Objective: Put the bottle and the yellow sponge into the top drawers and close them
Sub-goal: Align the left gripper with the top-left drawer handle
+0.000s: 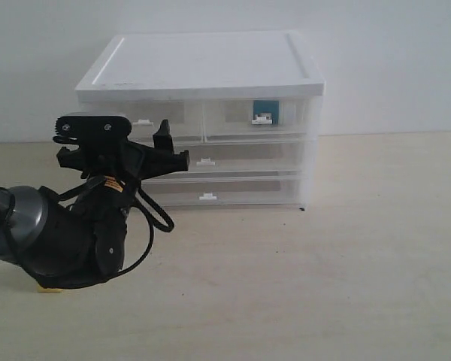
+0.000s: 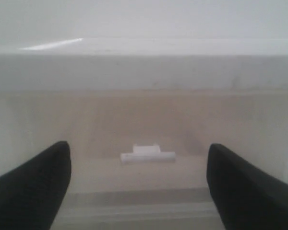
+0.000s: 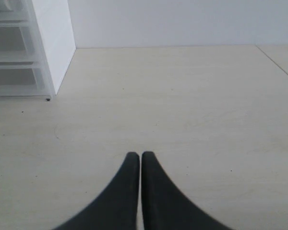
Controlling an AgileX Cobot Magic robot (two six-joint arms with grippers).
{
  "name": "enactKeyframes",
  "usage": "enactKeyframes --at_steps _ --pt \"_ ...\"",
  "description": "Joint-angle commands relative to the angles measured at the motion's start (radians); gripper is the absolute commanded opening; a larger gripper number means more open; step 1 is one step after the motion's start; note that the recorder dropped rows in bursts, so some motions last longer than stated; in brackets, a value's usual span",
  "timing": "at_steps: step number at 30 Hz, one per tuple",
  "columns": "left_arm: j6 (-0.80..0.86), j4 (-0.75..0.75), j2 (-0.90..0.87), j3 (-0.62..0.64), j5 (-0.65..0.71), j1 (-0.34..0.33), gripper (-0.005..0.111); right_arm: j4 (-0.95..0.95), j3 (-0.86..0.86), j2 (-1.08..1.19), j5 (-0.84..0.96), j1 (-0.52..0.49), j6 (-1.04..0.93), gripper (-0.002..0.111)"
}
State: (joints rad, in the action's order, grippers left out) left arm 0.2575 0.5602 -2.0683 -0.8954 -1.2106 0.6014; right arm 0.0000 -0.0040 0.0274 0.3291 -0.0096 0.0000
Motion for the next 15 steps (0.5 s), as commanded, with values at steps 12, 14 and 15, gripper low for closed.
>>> enactKeyframes --at_steps 12,14,15 --pt "0.012 0.023 -0.002 -0.024 -0.01 -0.016 0.066 0.0 0.004 -0.006 -0.005 0.001 0.0 0.0" --pt "0.012 0.023 -0.002 -0.028 -0.01 -0.016 0.064 0.0 0.004 -0.006 -0.005 0.001 0.0 0.0" --pt "0.012 0.023 -0.002 -0.028 -0.01 -0.016 0.059 0.0 0.004 -0.006 -0.005 0.001 0.0 0.0"
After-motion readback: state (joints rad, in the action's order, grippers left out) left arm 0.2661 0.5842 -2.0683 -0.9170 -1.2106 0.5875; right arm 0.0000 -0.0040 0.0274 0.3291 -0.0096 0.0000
